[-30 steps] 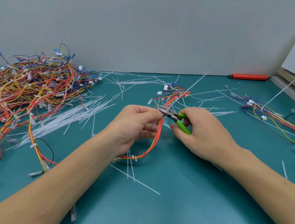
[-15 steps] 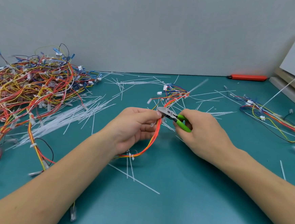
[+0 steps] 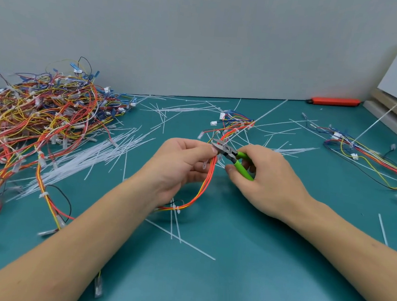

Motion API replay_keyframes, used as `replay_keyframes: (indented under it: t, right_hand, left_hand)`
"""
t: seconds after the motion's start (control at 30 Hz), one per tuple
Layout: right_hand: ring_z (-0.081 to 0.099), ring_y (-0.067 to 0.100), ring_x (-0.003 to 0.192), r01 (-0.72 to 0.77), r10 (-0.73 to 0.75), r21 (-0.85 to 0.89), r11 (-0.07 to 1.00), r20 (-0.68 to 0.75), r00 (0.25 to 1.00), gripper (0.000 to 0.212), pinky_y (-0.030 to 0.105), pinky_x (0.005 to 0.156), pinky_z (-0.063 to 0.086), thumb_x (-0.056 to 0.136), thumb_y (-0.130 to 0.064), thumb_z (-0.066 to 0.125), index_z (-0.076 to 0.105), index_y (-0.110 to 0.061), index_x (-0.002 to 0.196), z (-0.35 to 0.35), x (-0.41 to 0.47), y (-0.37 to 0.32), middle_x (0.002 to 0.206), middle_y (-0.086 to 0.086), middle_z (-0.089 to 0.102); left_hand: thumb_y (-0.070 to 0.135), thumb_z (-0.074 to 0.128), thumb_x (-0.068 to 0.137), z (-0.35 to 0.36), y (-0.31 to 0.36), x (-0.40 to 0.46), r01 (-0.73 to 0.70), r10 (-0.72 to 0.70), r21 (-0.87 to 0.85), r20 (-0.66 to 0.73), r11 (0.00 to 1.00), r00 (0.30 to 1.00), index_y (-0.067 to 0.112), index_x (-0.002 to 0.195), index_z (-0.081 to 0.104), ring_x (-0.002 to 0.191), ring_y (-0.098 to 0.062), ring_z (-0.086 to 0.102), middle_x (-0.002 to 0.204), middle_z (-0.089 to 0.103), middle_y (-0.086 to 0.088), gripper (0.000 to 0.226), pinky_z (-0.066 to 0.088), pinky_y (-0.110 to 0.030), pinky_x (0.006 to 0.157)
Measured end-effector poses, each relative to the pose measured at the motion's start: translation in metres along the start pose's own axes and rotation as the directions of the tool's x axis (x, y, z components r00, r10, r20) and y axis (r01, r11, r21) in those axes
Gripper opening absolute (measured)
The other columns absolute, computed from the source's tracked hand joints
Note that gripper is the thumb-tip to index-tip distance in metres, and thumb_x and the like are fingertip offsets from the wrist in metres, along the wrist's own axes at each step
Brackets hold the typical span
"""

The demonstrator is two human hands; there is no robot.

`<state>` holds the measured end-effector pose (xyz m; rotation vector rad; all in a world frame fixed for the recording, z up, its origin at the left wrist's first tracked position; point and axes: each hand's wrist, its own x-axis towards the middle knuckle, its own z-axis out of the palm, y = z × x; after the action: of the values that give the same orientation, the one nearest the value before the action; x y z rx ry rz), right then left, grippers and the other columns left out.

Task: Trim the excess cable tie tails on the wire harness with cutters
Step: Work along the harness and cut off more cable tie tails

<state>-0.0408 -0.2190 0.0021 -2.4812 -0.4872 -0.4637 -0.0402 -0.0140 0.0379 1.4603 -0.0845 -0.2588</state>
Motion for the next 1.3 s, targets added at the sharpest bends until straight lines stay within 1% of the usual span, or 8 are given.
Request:
replay_keyframes:
  t: [0.17,0.33,0.5,0.63,0.73,0.93,1.13,1.3]
  right_hand:
    - [0.052,0.002,0.073,-0.019,0.019,0.005,1.000,-0.016,1.000,0.029,0.019,0.059,0.031,0.093,-0.049,0.065,0.044,-0.037,0.077,0.0010,-0.0016,-0.0028,0.070,-0.012,0.052]
    - [0.048,0.013,0.060,-0.056,0.057,0.045,0.997,-0.012,0.998,0.034,0.032,0.053,0.036,0.087,-0.056,0.056,0.042,-0.031,0.068,0.0019,-0.0032,-0.0036,0.063,-0.010,0.053]
    - [0.040,0.018,0.054,-0.063,0.064,0.092,0.994,-0.006,0.998,0.036,0.033,0.051,0.033,0.089,-0.050,0.058,0.040,-0.030,0.065,0.0008,-0.0035,-0.0005,0.062,-0.013,0.052]
    - [0.039,0.018,0.055,-0.080,0.081,0.098,0.992,-0.015,0.997,0.029,0.034,0.050,0.034,0.088,-0.050,0.057,0.044,-0.033,0.070,0.0033,-0.0043,-0.0020,0.062,-0.011,0.051]
    - [0.038,0.019,0.055,-0.081,0.084,0.110,0.991,-0.021,0.996,0.029,0.035,0.051,0.036,0.088,-0.048,0.058,0.044,-0.028,0.072,0.0046,-0.0042,-0.0024,0.061,-0.008,0.050]
    - [0.041,0.019,0.055,-0.093,0.096,0.103,0.990,-0.027,0.995,0.033,0.034,0.051,0.037,0.090,-0.042,0.063,0.045,-0.024,0.069,0.0048,-0.0026,-0.0007,0.063,-0.010,0.052]
    - [0.047,0.009,0.060,-0.029,0.031,0.027,0.999,-0.053,0.998,0.034,0.032,0.054,0.033,0.091,-0.042,0.065,0.040,-0.036,0.069,0.0008,-0.0009,-0.0018,0.060,-0.008,0.048]
    - [0.050,0.003,0.073,-0.009,0.009,0.000,1.000,-0.039,0.999,0.026,0.026,0.061,0.032,0.093,-0.044,0.065,0.044,-0.039,0.079,0.0025,-0.0008,-0.0016,0.073,-0.010,0.053]
  left_hand:
    - [0.009,0.071,0.092,0.0011,0.0008,-0.0004,-0.060,0.062,0.062,-0.043,0.996,0.997,0.009,0.078,0.075,0.052,-0.010,0.055,0.069,0.064,-0.003,0.014,0.052,-0.022,0.054]
    - [0.009,0.071,0.092,0.0022,-0.0009,0.0003,-0.074,0.080,0.098,-0.064,0.992,0.995,0.013,0.073,0.076,0.053,-0.011,0.054,0.065,0.063,0.000,0.020,0.053,-0.024,0.056]
    - [0.007,0.070,0.091,0.0029,-0.0015,-0.0009,-0.081,0.088,0.106,-0.064,0.991,0.994,0.011,0.075,0.075,0.053,-0.012,0.053,0.066,0.062,-0.001,0.018,0.053,-0.024,0.056]
    - [0.009,0.069,0.092,0.0028,-0.0020,-0.0009,-0.069,0.075,0.086,-0.063,0.994,0.995,0.009,0.079,0.076,0.054,-0.011,0.054,0.071,0.062,-0.004,0.015,0.053,-0.024,0.056]
    - [0.012,0.067,0.094,0.0023,-0.0014,-0.0012,-0.005,0.005,-0.010,-0.009,1.000,1.000,0.011,0.082,0.078,0.055,-0.012,0.054,0.078,0.062,-0.007,0.016,0.054,-0.026,0.057]
    - [0.014,0.064,0.094,0.0009,-0.0013,0.0014,0.143,-0.131,-0.197,0.070,0.970,0.989,0.013,0.077,0.082,0.052,-0.009,0.058,0.075,0.067,-0.001,0.025,0.056,-0.026,0.056]
    - [0.016,0.065,0.095,-0.0012,-0.0014,0.0024,0.150,-0.140,-0.159,0.071,0.976,0.988,0.012,0.075,0.078,0.053,-0.008,0.057,0.065,0.062,0.003,0.024,0.054,-0.023,0.053]
    - [0.014,0.068,0.094,-0.0017,-0.0036,0.0037,0.082,-0.081,-0.077,0.022,0.994,0.996,0.004,0.092,0.069,0.053,-0.010,0.053,0.074,0.056,-0.005,0.011,0.052,-0.023,0.054]
